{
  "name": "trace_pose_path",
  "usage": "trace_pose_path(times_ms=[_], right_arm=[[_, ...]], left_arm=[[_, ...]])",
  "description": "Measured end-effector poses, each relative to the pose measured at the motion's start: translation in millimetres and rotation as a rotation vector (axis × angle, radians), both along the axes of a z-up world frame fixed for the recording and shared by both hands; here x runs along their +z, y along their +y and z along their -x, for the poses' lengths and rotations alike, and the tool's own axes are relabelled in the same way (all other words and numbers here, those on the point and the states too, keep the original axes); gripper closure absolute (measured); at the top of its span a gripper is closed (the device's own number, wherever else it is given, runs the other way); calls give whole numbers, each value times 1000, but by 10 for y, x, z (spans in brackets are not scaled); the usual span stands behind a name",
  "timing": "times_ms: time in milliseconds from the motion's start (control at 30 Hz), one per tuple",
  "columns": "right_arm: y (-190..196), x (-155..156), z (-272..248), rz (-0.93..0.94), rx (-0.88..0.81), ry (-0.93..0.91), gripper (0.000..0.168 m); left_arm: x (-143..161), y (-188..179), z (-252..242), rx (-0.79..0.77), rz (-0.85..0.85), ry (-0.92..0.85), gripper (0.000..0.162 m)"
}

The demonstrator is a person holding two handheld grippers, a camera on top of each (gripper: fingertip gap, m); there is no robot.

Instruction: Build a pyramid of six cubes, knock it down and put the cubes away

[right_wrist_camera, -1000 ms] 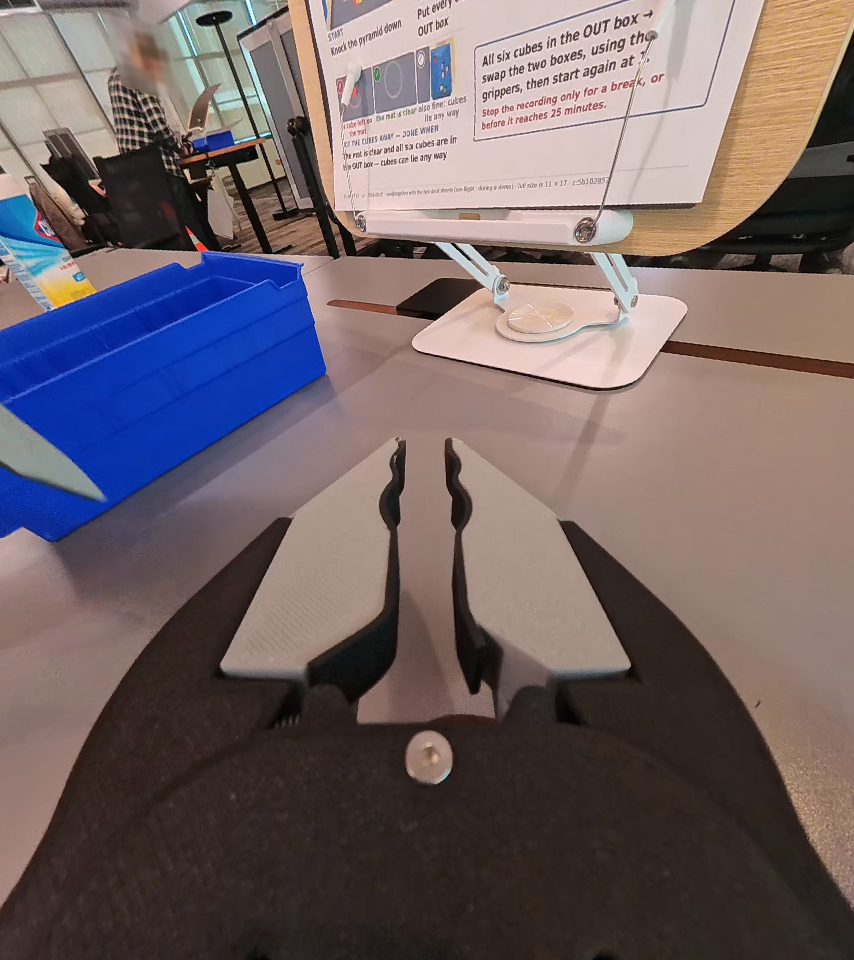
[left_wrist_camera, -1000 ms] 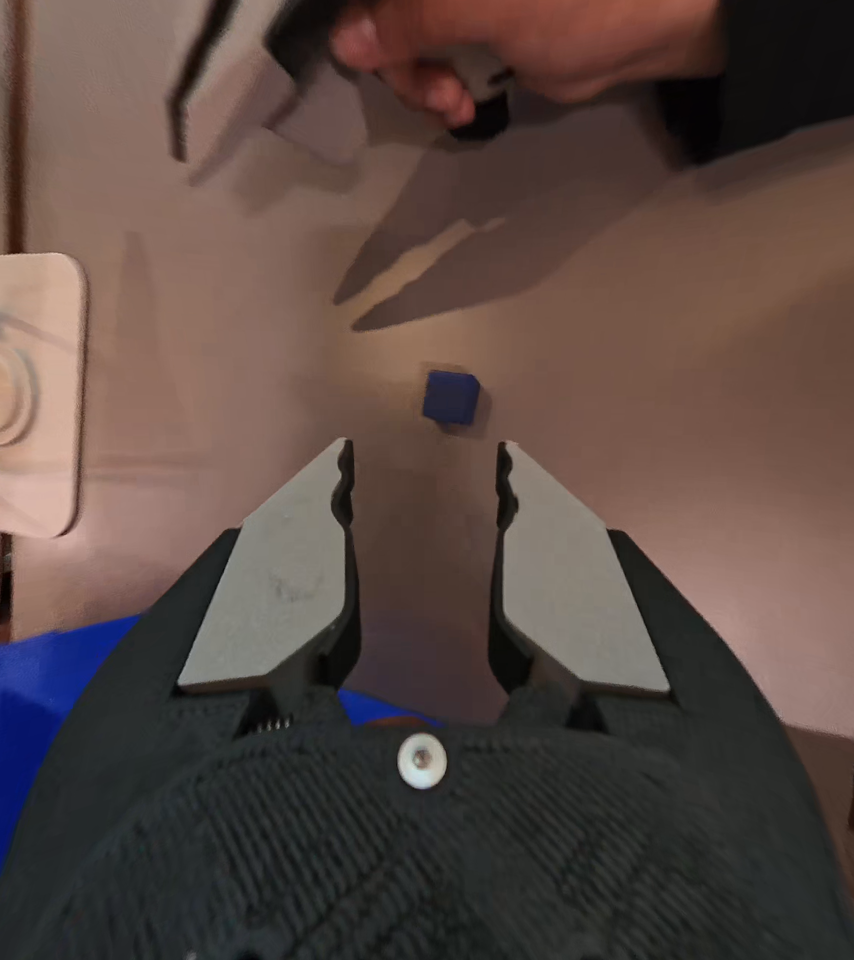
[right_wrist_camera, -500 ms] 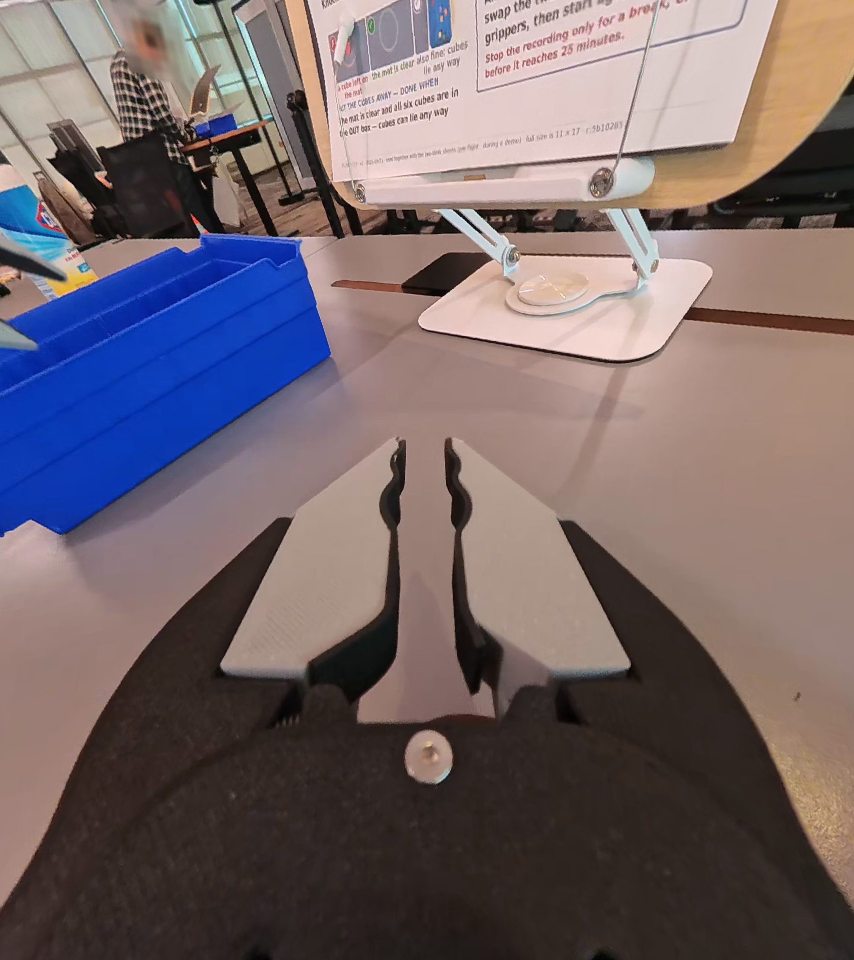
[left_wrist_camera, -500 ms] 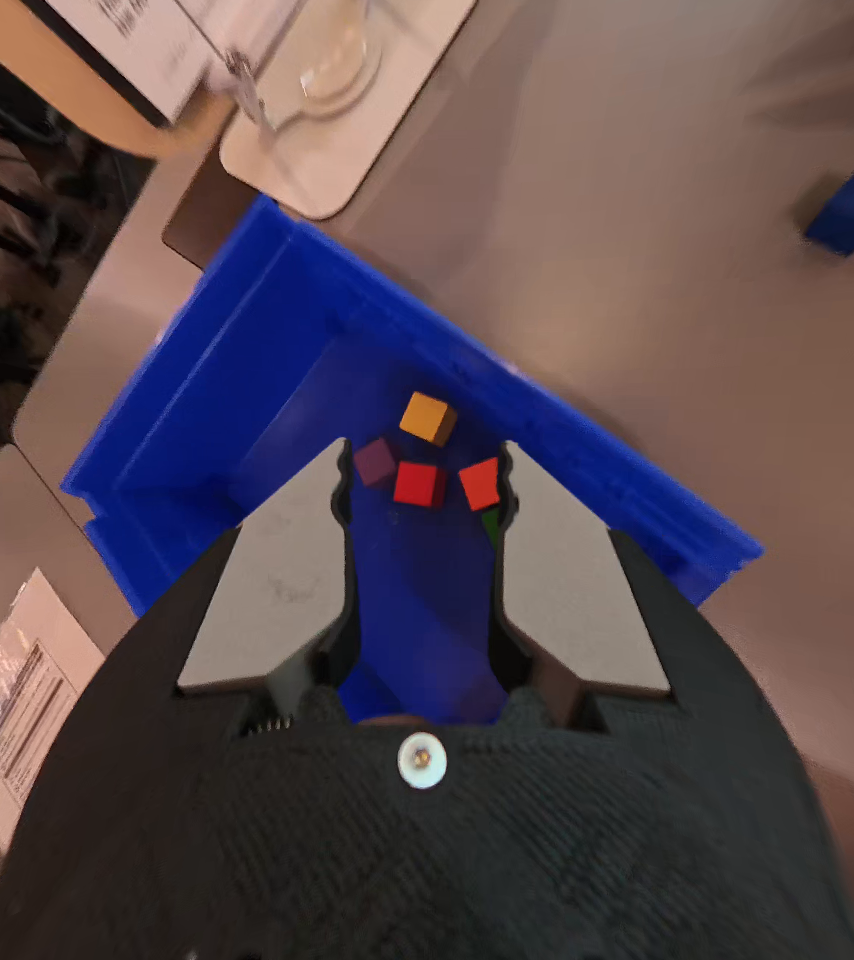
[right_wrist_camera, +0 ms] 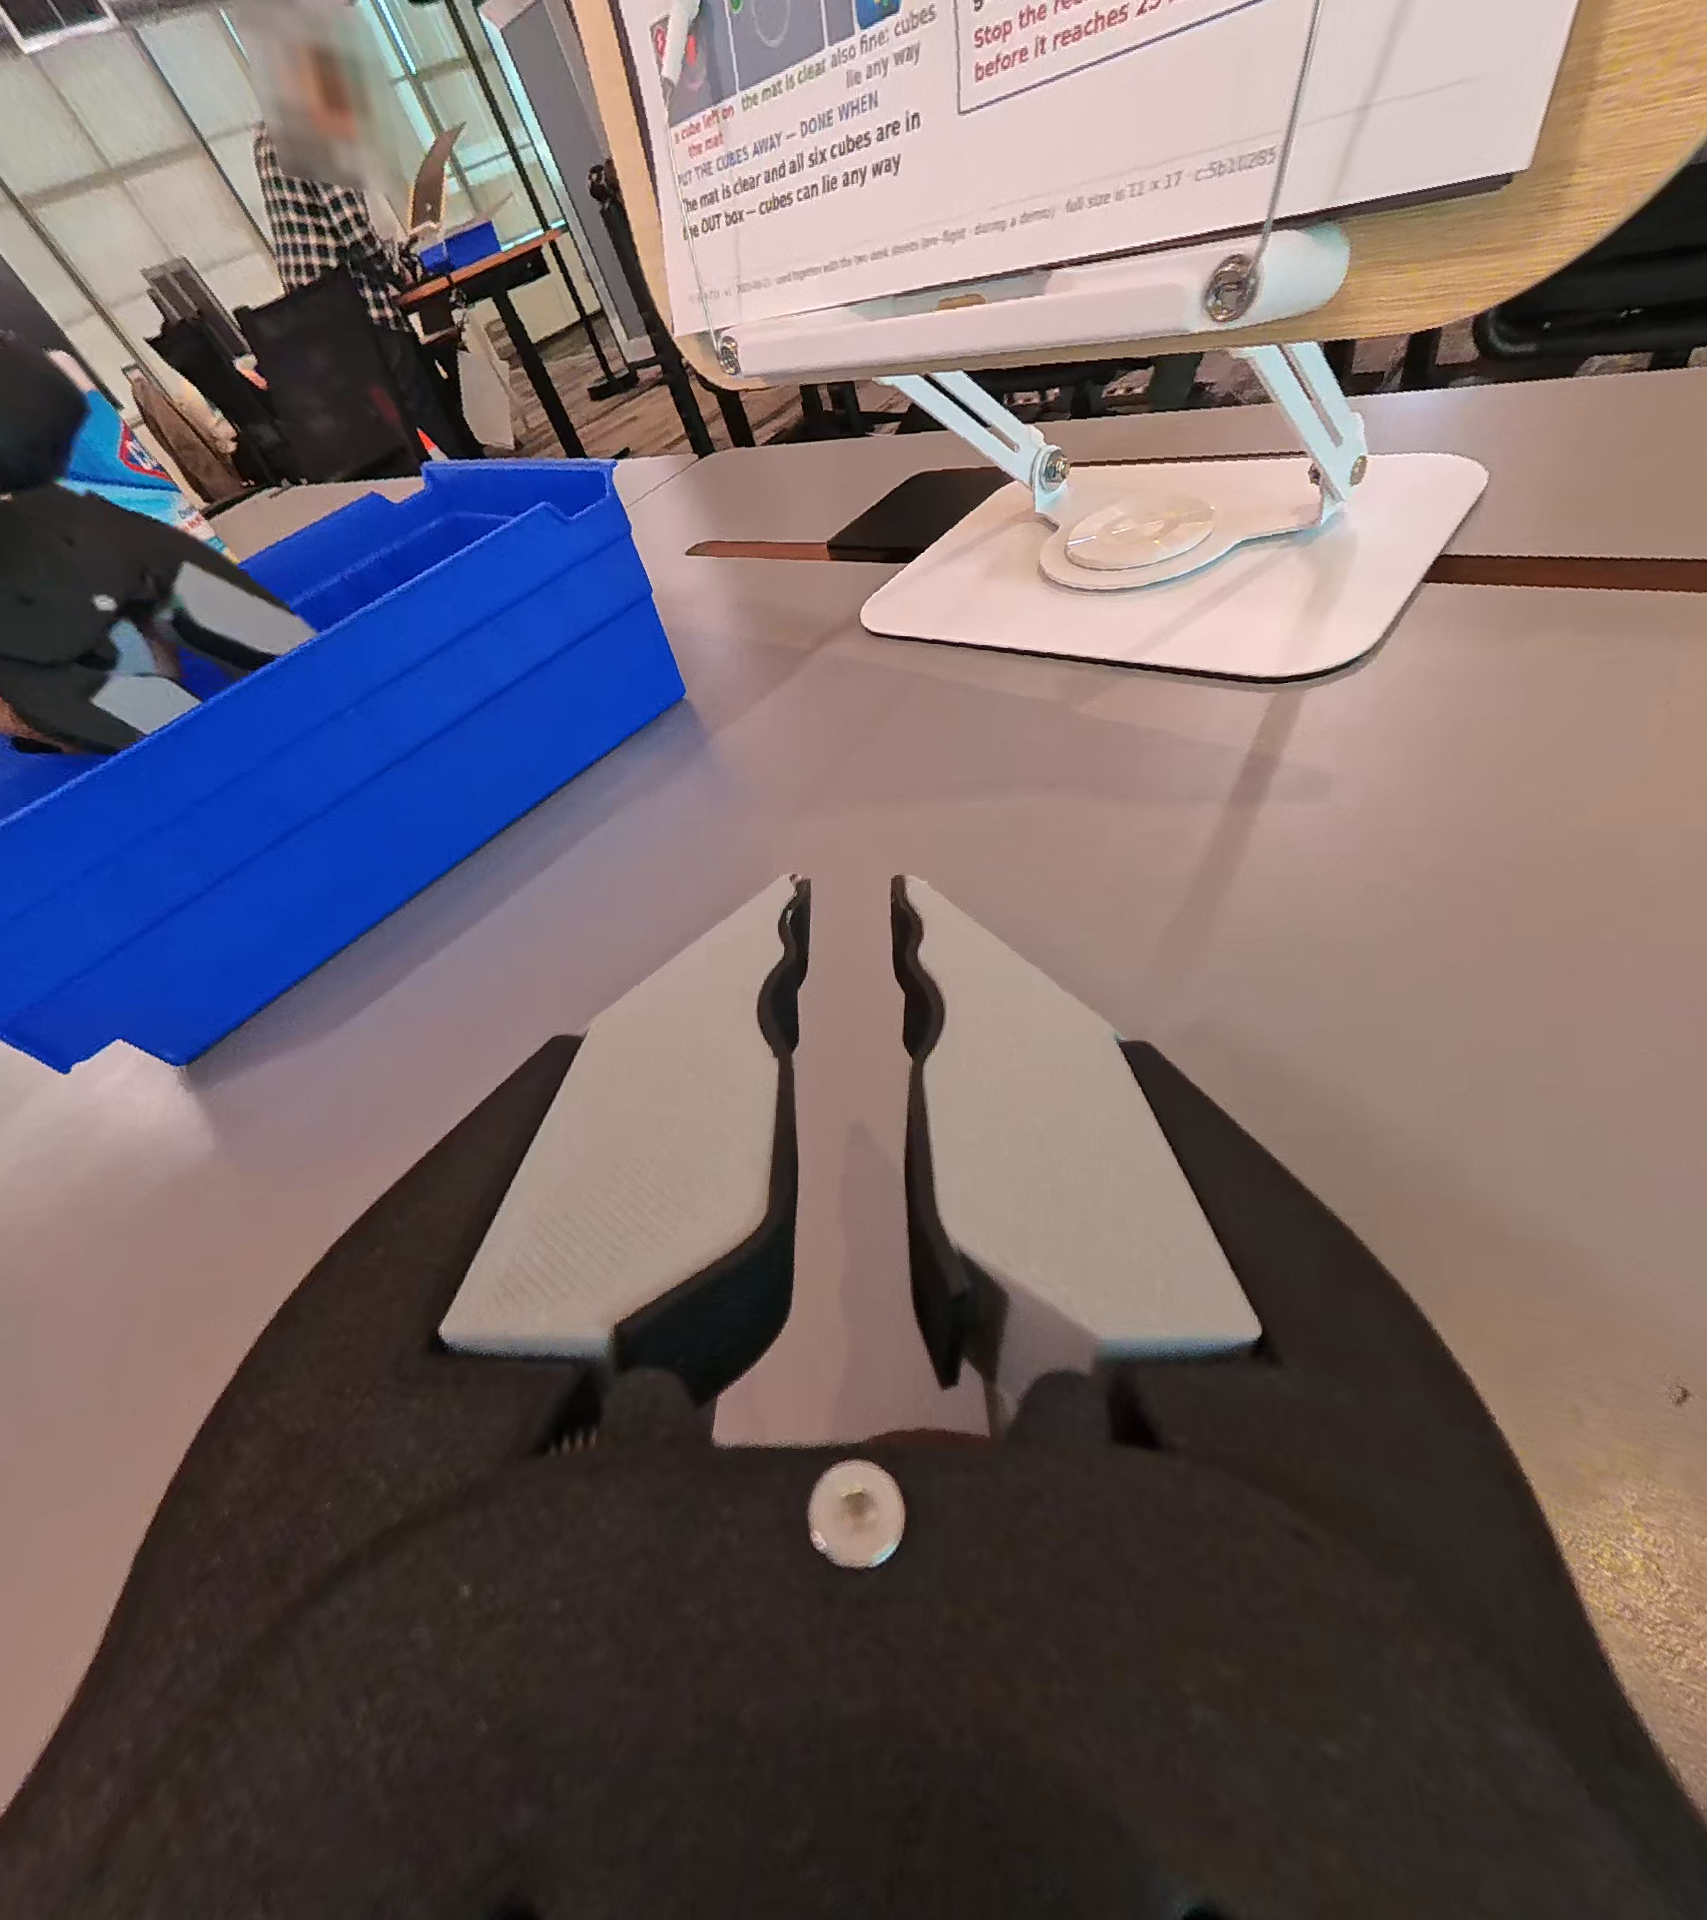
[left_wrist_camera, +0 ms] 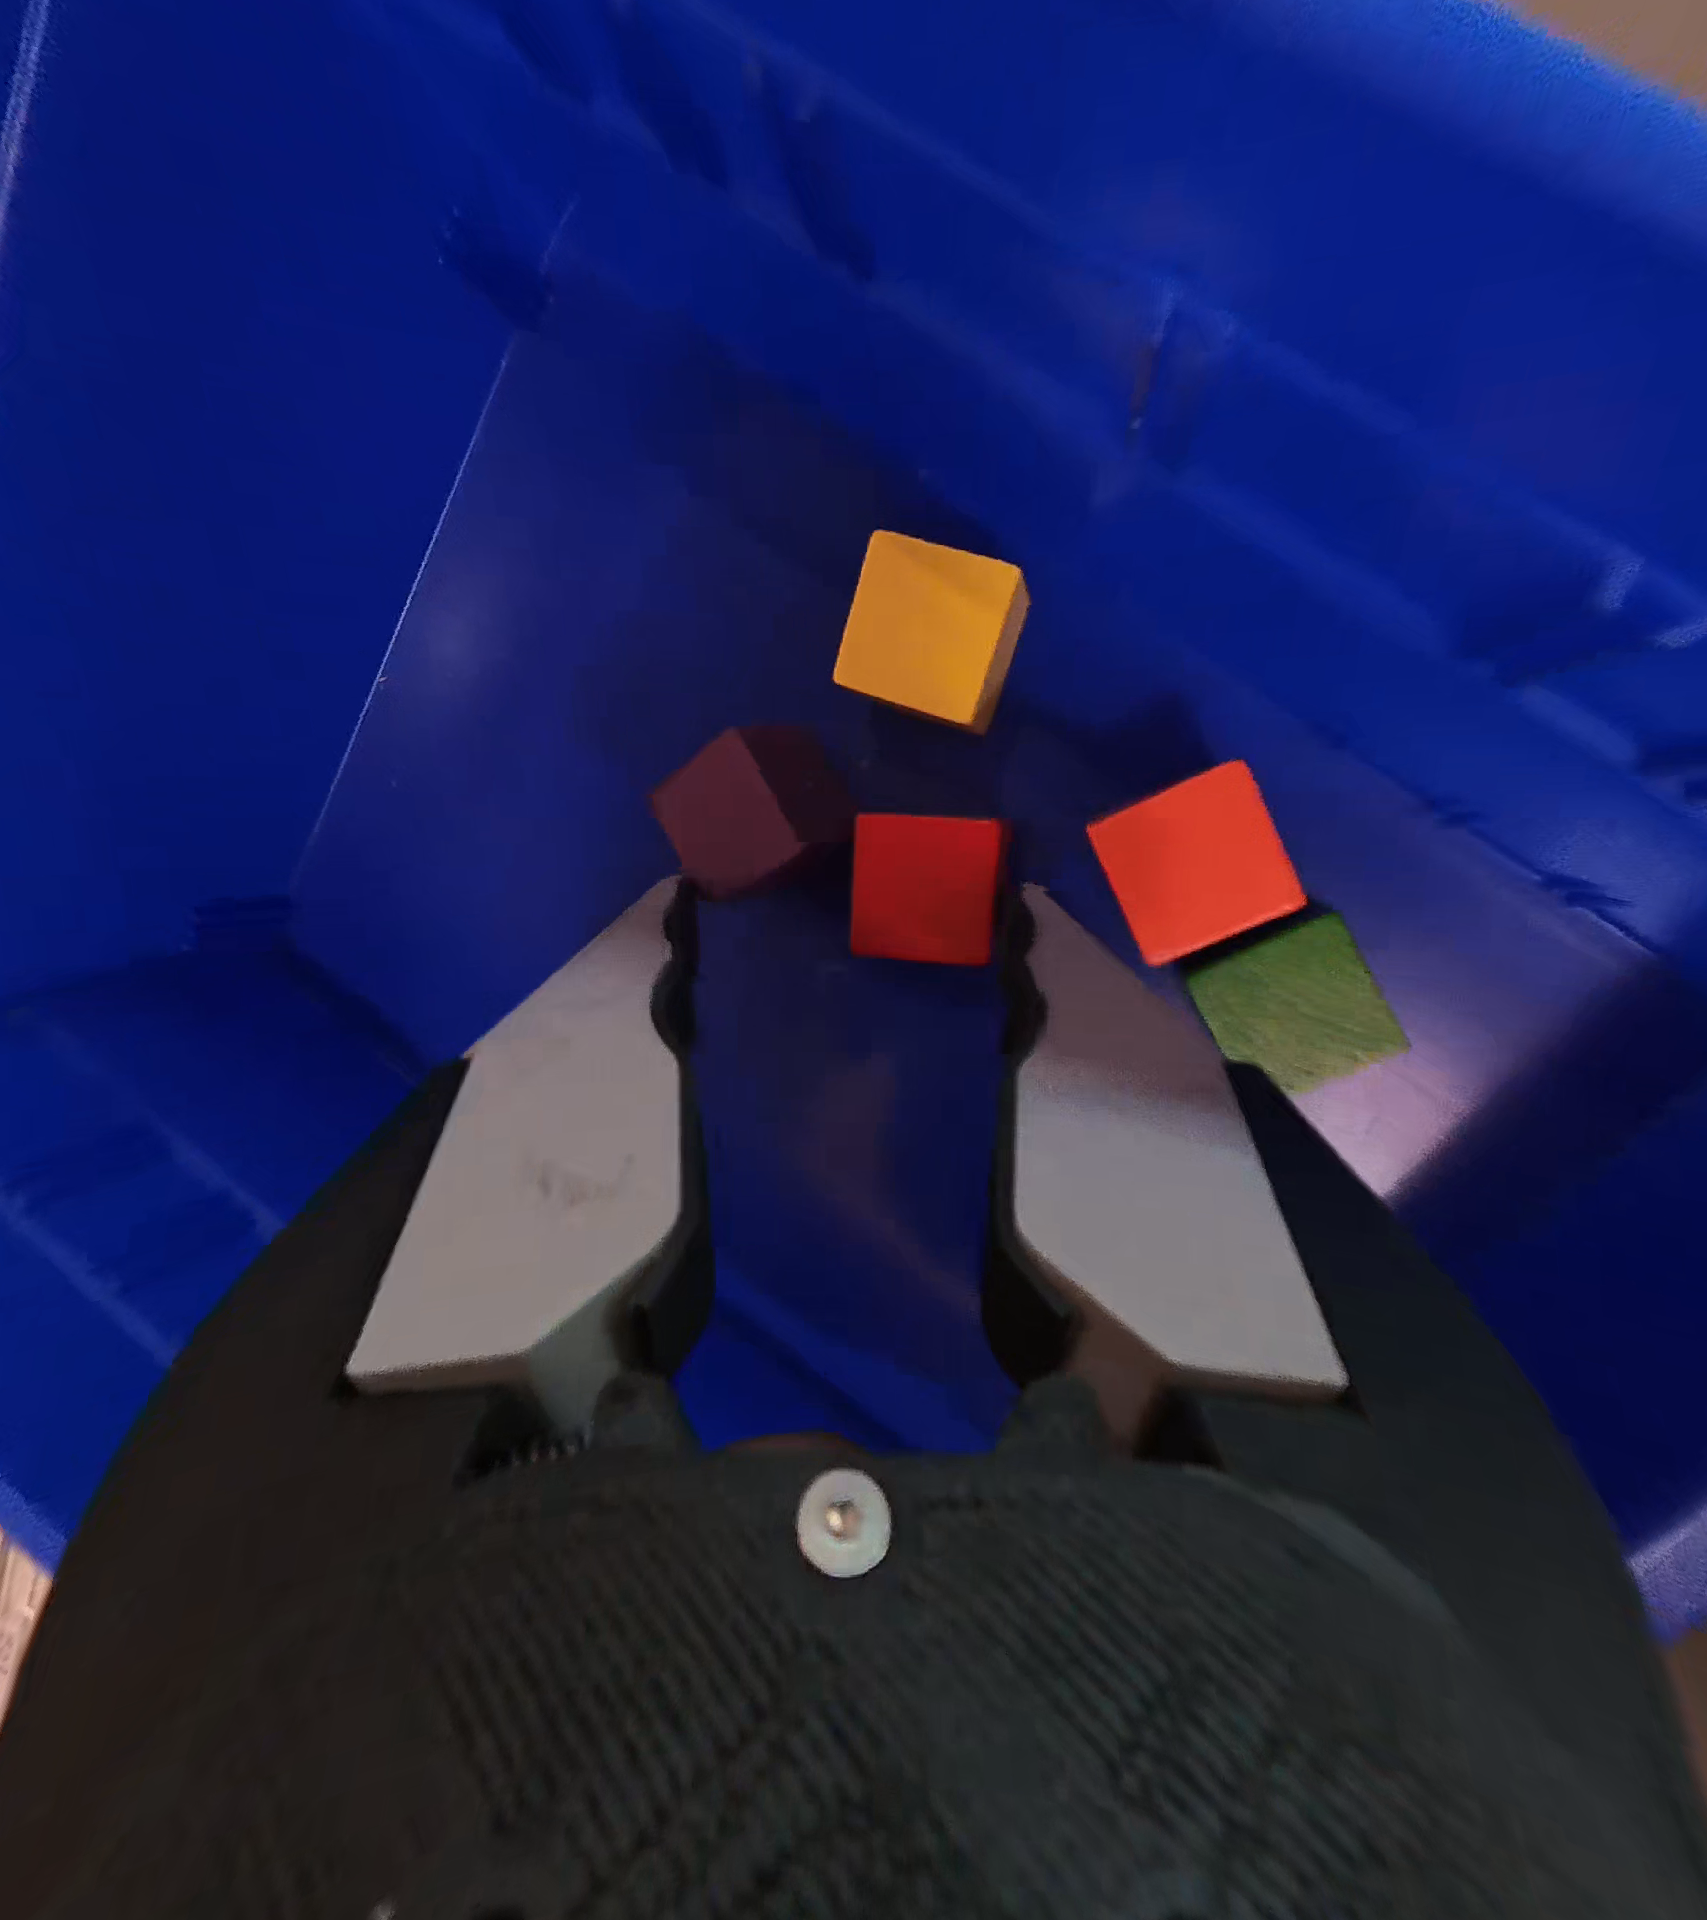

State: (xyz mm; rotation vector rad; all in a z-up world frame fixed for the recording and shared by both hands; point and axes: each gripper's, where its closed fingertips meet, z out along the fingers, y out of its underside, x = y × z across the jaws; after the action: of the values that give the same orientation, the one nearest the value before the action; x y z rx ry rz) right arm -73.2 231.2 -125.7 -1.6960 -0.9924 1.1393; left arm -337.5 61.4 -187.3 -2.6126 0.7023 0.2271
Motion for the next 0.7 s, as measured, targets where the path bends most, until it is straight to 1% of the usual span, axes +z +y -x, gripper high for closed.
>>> trace_pose_path(times_ms=[33,67,100,267,367,433,533,633,700], right_arm=[[-4,1,3,-7,0,-3,156],[-3,0,2,-14,-2,-7,156],[-2,0,2,-18,-3,-10,156],[-24,3,10,-1,8,1,156],[-49,17,10,4,15,9,156],[-71,23,15,6,23,11,155],[-95,31,18,0,32,7,155],[-118,50,17,-17,44,3,155],[-174,86,24,-33,88,7,152]], left_arm=[[-29,5,3,-2,9,-2,104],[-78,-30,-42,-18,43,-27,122],[-94,-32,-81,-29,48,-44,132],[-33,-2,-113,-45,6,-4,136],[74,-54,-126,-34,-2,-3,136],[231,-87,-116,-24,-27,12,136],[583,-112,-169,-21,-98,17,136],[991,-81,-366,-64,-211,28,136],[1188,-44,-618,-133,-269,36,136]])
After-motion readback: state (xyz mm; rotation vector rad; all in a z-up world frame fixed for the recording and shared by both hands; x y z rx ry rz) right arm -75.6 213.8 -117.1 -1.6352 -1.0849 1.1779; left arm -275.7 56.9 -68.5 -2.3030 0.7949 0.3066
